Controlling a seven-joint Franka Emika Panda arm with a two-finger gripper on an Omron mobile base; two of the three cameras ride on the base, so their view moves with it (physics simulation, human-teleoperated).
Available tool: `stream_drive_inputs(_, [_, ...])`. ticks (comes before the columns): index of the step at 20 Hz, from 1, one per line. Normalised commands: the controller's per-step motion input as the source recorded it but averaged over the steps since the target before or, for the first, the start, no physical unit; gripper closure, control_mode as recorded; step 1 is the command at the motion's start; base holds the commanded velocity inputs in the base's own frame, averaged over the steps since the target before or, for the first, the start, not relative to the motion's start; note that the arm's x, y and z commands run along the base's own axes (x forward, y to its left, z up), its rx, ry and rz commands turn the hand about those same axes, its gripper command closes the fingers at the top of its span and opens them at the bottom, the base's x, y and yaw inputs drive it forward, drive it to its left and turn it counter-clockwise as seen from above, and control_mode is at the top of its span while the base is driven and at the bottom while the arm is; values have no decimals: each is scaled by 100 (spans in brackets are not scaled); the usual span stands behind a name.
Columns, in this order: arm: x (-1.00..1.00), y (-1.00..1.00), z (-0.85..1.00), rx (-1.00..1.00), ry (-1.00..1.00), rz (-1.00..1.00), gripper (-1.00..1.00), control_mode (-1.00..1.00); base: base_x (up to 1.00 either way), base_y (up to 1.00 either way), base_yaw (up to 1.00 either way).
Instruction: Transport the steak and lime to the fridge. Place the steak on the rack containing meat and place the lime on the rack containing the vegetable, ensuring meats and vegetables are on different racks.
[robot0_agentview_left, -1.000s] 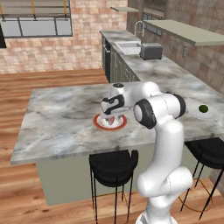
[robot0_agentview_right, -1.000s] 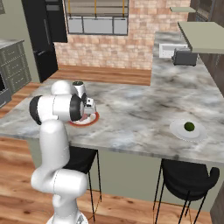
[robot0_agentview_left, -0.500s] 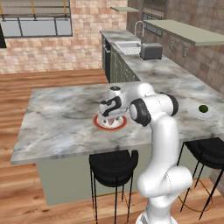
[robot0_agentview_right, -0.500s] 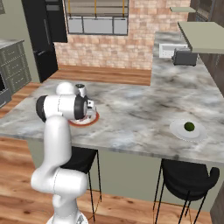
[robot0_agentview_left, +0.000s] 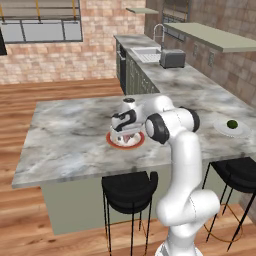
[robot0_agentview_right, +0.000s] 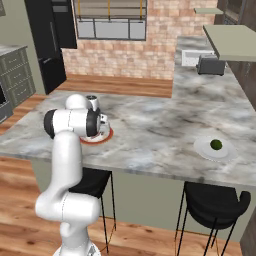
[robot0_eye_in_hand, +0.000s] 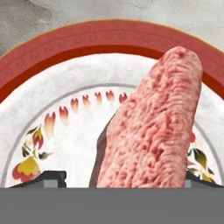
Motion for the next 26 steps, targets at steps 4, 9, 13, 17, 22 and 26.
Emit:
stream_drive_inputs(4, [-10,21,-12,0,0,0,100,-100,0,0,0])
stream_drive_inputs(9, [-19,9,-1,0,1,0,100,-100,0,0,0])
stream_drive_inputs(13, [-19,-4,72,0,0,0,100,-100,0,0,0])
stream_drive_inputs(17, [-83,-52,80,1,1,0,100,-100,0,0,0])
stream_drive_inputs(22, [-100,-82,44,4,-1,0,100,-100,0,0,0])
stream_drive_inputs(26, [-100,-52,82,12,-12,0,100,-100,0,0,0])
